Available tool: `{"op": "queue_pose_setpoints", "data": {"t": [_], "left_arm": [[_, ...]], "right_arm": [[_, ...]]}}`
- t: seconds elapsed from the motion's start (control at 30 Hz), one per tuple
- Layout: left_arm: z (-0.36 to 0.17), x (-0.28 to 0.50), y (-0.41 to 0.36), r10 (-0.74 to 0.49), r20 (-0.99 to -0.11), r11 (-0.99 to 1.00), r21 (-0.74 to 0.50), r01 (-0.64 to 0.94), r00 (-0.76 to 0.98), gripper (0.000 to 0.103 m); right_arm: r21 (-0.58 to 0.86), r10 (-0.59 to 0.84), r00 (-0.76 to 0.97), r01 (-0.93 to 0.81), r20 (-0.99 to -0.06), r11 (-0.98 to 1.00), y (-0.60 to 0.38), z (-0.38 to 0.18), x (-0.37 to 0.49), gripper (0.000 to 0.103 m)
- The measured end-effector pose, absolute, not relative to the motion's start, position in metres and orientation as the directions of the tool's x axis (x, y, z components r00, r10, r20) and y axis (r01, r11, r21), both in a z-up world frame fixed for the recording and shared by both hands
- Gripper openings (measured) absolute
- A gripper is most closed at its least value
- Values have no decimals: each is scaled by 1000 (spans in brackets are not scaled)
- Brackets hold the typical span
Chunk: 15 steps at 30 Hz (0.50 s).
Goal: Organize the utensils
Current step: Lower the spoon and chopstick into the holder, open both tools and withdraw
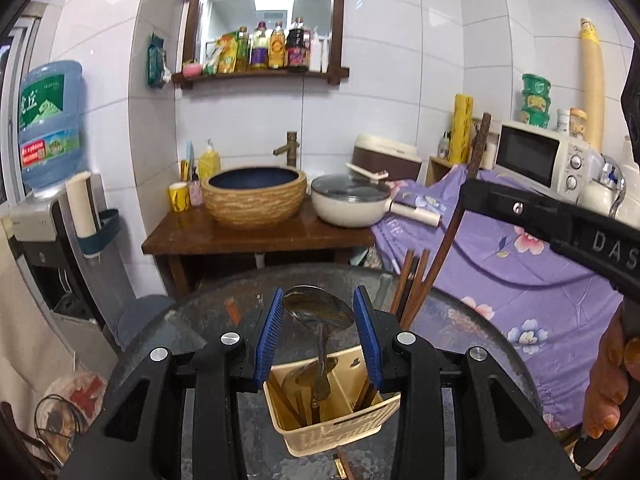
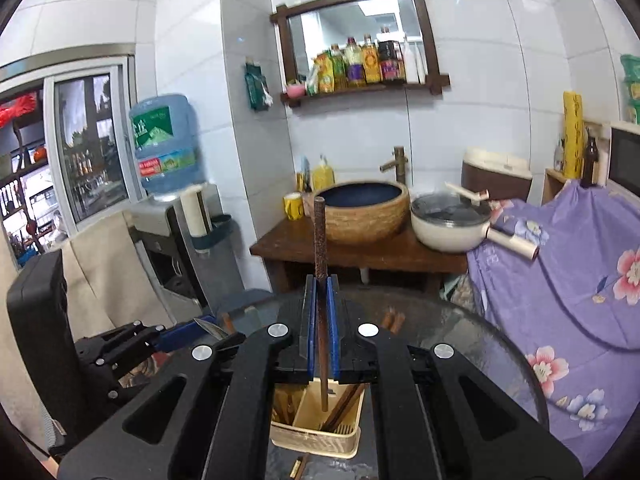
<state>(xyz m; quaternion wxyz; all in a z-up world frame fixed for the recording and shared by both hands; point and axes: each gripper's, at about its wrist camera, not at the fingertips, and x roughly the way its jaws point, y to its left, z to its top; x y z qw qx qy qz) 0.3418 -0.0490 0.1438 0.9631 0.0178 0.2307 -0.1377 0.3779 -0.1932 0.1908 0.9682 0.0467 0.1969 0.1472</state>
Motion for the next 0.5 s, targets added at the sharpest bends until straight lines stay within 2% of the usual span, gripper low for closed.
{"op": "queue_pose_setpoints", "data": {"t": [0.27,0.5], "left_arm": [[98,358,-48,-240,-532,964,-31,265,812,35],[68,366,-51,-233,-585,963,-30,267,777,35]], "right_arm": [[164,291,839,-242,-460,956,-191,133,401,6],[176,276,825,-215,-493,960,-192,107,410,6]]}}
